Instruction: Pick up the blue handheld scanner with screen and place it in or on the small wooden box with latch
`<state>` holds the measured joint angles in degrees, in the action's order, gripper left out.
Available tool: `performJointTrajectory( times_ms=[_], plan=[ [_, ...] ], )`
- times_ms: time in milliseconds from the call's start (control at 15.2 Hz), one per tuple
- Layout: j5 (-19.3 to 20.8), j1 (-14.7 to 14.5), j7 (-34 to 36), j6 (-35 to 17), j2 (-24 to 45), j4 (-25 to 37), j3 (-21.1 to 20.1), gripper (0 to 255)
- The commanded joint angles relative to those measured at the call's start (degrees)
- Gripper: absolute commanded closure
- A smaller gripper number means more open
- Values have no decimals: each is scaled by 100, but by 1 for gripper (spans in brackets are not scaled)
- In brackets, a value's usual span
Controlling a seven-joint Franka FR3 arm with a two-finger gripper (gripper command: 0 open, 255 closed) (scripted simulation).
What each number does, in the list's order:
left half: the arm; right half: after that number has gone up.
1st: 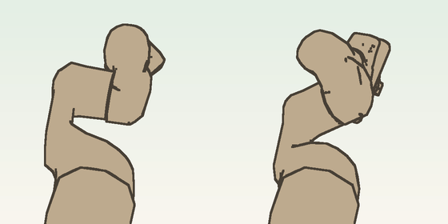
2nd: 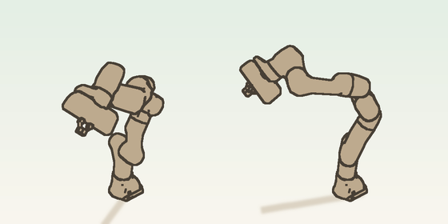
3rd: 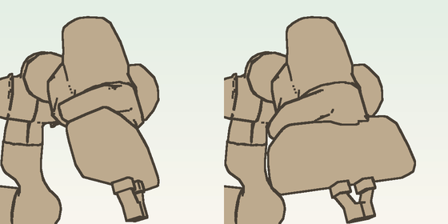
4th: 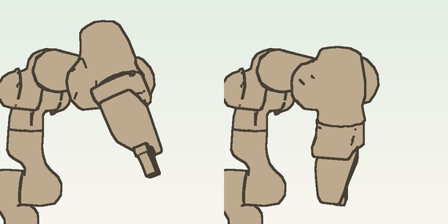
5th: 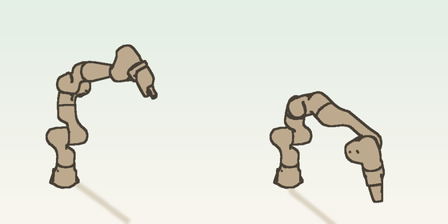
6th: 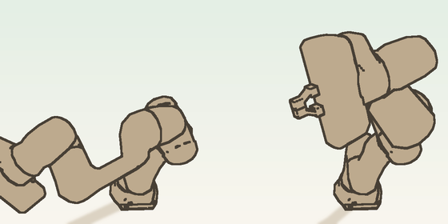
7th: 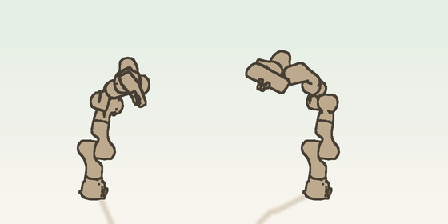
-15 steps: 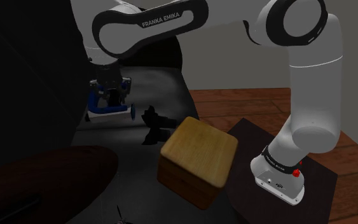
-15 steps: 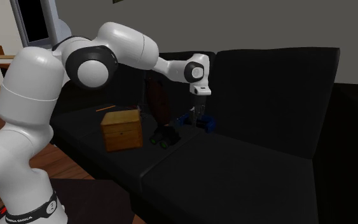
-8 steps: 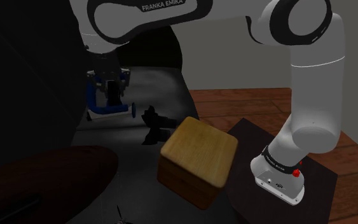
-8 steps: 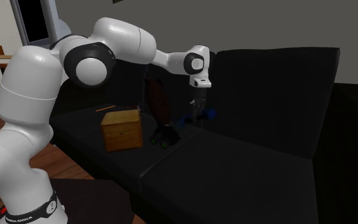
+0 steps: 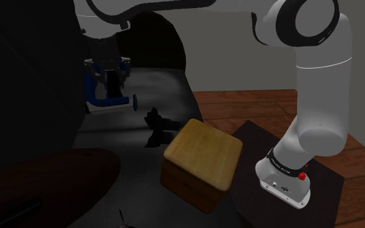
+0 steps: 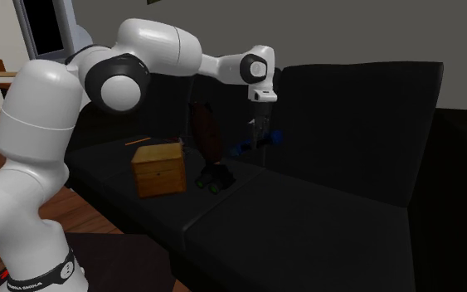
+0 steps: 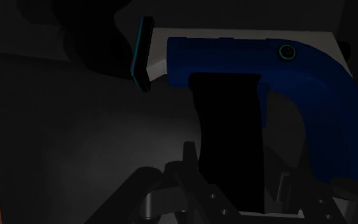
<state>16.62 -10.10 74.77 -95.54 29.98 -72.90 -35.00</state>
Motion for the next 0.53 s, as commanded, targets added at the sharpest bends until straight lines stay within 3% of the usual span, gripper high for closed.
performJointTrajectory(
  times_ms=[0, 462],
  plan=[
    [-5, -35, -10, 171, -4, 176, -7, 255],
    [42, -218, -49, 786, 110, 924, 4, 255]
  ],
)
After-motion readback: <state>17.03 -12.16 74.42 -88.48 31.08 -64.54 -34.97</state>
